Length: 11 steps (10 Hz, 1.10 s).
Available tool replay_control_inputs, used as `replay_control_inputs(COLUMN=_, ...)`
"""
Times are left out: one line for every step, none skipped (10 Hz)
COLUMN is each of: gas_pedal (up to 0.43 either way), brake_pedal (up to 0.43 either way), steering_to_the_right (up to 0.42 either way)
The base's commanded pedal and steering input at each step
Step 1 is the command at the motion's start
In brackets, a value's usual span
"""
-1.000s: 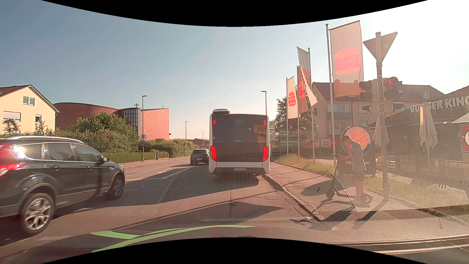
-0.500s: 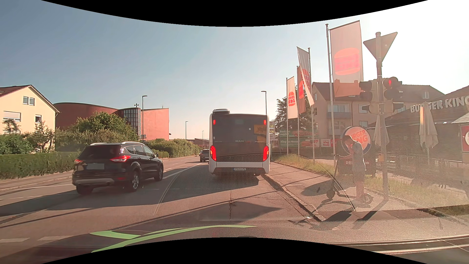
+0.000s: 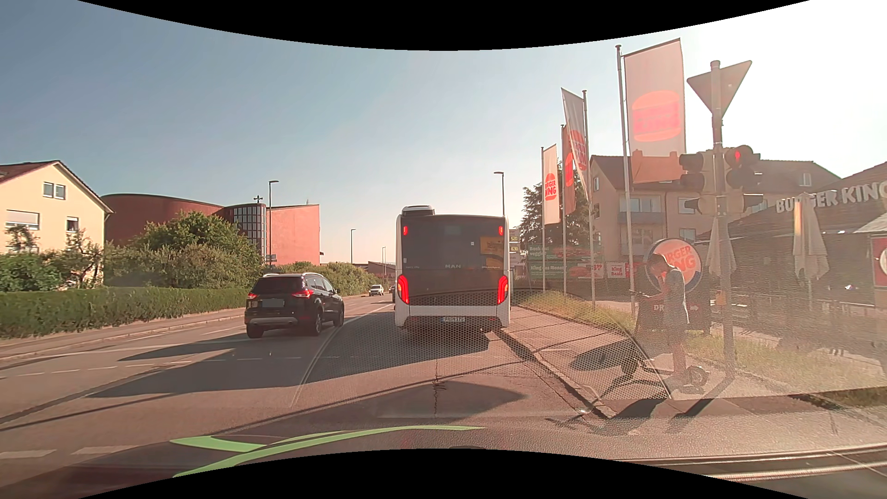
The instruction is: Follow the waypoints while adhering to traffic rules and regulations
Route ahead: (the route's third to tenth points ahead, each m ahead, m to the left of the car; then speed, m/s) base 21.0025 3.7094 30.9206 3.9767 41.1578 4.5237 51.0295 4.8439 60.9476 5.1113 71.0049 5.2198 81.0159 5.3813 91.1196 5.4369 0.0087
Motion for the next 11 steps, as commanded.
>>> replay_control_inputs(gas_pedal=0.0, brake_pedal=0.207, steering_to_the_right=0.003)
replay_control_inputs(gas_pedal=0.0, brake_pedal=0.207, steering_to_the_right=0.003)
replay_control_inputs(gas_pedal=0.0, brake_pedal=0.207, steering_to_the_right=0.003)
replay_control_inputs(gas_pedal=0.0, brake_pedal=0.207, steering_to_the_right=0.003)
replay_control_inputs(gas_pedal=0.0, brake_pedal=0.207, steering_to_the_right=0.004)
replay_control_inputs(gas_pedal=0.0, brake_pedal=0.207, steering_to_the_right=0.003)
replay_control_inputs(gas_pedal=0.0, brake_pedal=0.207, steering_to_the_right=0.003)
replay_control_inputs(gas_pedal=0.0, brake_pedal=0.207, steering_to_the_right=0.003)
replay_control_inputs(gas_pedal=0.0, brake_pedal=0.207, steering_to_the_right=0.003)
replay_control_inputs(gas_pedal=0.0, brake_pedal=0.207, steering_to_the_right=0.003)
replay_control_inputs(gas_pedal=0.0, brake_pedal=0.207, steering_to_the_right=0.003)
